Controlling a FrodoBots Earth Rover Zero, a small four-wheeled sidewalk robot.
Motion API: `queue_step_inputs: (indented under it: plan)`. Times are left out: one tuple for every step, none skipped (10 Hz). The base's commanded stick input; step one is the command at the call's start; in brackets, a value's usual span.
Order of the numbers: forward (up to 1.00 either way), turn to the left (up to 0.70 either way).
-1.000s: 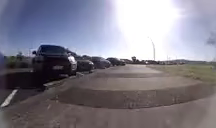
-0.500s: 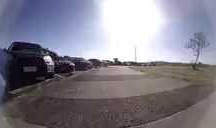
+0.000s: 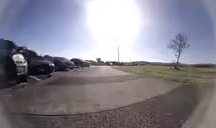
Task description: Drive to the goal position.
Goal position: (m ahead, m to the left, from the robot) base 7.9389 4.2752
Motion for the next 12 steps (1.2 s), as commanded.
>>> queue_step_inputs:
  plan:
    - [1.0, 0.0]
    - [1.0, 0.0]
    - [1.0, 0.0]
    - [1.0, 0.0]
    - [1.0, 0.0]
    - [1.0, 0.0]
    - [1.0, 0.0]
    - [1.0, 0.0]
    - [1.0, 0.0]
    - [1.0, 0.0]
    - [1.0, 0.0]
    - [1.0, 0.0]
